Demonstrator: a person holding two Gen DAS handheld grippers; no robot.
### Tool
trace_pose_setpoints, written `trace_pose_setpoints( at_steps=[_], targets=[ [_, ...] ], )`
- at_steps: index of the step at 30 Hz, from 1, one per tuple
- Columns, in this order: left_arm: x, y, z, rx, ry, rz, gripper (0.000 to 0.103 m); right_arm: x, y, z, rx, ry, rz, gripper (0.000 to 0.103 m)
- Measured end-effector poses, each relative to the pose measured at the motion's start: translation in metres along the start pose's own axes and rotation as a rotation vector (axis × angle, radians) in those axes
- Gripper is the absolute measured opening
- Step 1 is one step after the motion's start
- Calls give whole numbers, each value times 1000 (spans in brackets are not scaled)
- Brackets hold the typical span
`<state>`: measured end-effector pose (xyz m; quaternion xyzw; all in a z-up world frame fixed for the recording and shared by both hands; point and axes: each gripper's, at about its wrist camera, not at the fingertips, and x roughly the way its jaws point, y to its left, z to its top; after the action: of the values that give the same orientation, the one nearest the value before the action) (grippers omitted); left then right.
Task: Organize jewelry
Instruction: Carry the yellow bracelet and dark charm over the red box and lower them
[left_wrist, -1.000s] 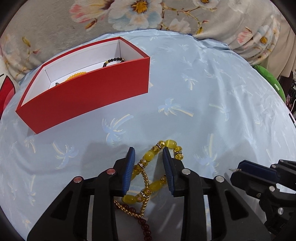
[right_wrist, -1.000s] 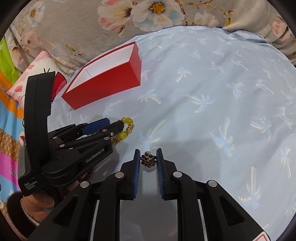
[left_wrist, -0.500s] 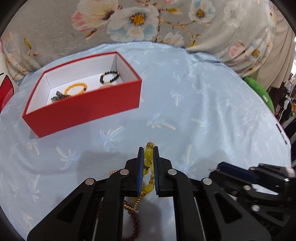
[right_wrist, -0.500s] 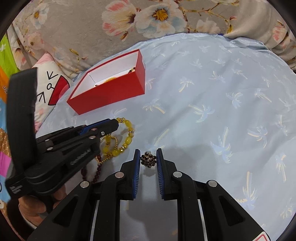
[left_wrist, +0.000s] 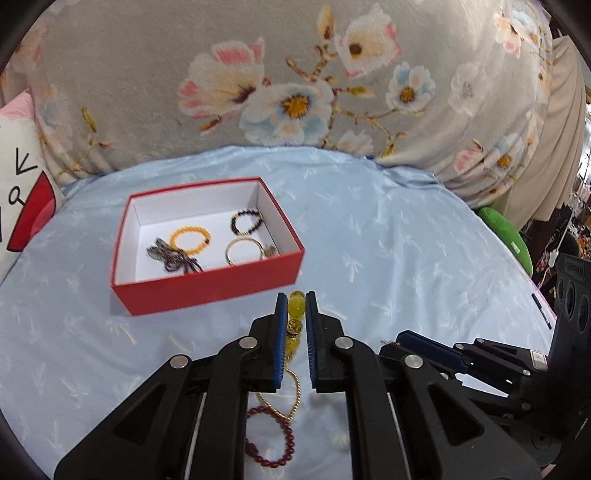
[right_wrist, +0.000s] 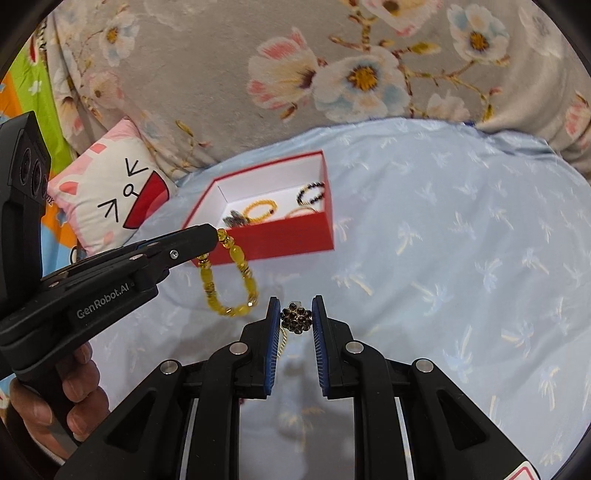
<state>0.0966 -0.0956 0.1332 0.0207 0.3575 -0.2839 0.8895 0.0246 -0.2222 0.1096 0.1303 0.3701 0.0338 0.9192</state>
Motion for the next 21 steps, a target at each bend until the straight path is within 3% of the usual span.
trace_pose_setpoints(
  at_steps=[9, 21],
  targets=[
    [-13, 39, 40, -26, -87, 69, 9, 17, 24, 44, -57, -43, 19, 16],
    [38, 92, 77, -63, -91, 178, 9, 94, 33, 106, -43, -18, 22, 16]
  ],
)
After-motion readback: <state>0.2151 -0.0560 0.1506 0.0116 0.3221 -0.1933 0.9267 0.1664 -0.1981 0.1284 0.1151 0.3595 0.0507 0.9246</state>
